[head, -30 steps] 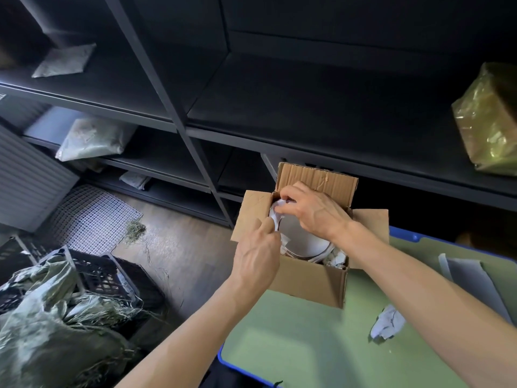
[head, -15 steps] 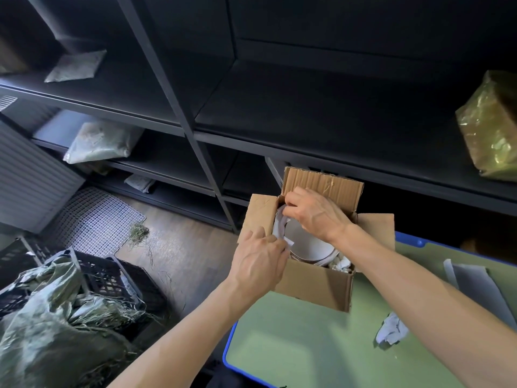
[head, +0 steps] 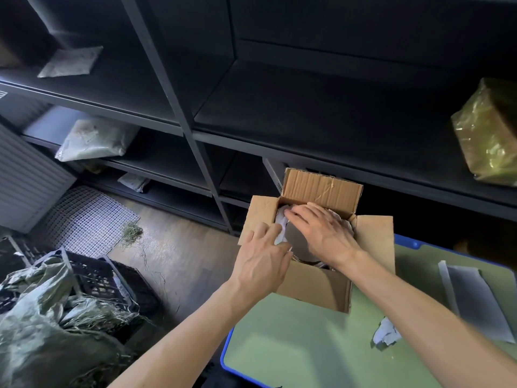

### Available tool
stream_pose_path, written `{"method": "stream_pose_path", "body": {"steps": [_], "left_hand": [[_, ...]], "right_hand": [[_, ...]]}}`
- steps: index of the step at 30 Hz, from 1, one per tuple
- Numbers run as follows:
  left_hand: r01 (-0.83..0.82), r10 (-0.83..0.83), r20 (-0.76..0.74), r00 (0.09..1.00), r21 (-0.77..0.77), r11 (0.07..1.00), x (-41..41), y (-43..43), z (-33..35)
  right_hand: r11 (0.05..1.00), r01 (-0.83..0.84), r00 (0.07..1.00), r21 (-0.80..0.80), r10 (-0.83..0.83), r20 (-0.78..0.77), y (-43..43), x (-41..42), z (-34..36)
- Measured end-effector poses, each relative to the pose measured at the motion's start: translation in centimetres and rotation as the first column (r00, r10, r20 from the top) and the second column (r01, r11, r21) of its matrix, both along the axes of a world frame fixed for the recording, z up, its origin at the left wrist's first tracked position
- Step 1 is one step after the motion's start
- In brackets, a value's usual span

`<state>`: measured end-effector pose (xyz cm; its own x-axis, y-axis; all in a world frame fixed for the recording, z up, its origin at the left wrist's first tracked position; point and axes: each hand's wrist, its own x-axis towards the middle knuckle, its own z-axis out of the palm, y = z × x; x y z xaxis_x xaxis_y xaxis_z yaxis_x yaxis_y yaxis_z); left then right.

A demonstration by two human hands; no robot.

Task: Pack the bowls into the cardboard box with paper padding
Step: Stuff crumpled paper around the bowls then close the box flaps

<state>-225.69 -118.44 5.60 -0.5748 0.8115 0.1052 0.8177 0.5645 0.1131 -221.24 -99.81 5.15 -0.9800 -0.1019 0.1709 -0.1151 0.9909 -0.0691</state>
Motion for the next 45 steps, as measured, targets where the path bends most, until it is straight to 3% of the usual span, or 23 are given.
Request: {"method": "stream_pose_path", "body": {"steps": [2, 7, 17, 32, 45], "left_hand": [[0.007, -0.007, -0.007, 1.000, 0.004, 1.000, -0.1, 0.2, 0.1], [0.047, -0.047, -0.001, 0.999, 0.023, 0.999, -0.2, -0.1, 0.0], [0.089, -0.093, -0.048, 0.995, -0.072, 0.993, -1.3, -1.2, 0.6], [0.134, -0.135, 0.049, 0.990, 0.015, 0.991, -1.3, -3.1, 0.0], [0.187, -0.189, -0.153, 0.970, -0.033, 0.982, -1.6, 0.0, 1.1]], "right_hand": [[0.999, 0.017, 1.000, -0.043, -0.017, 0.000, 0.1, 0.2, -0.5], [0.994, 0.090, 0.981, -0.063, -0.078, 0.180, -0.4, -0.4, -0.1], [0.994, 0.111, 0.951, -0.001, -0.106, 0.290, -0.8, 0.5, 0.7], [0.993, 0.107, 0.965, -0.051, -0.091, 0.244, -0.9, 1.2, 1.3], [0.990, 0.109, 0.973, -0.085, -0.089, 0.213, -1.8, 2.5, 1.2]]}}
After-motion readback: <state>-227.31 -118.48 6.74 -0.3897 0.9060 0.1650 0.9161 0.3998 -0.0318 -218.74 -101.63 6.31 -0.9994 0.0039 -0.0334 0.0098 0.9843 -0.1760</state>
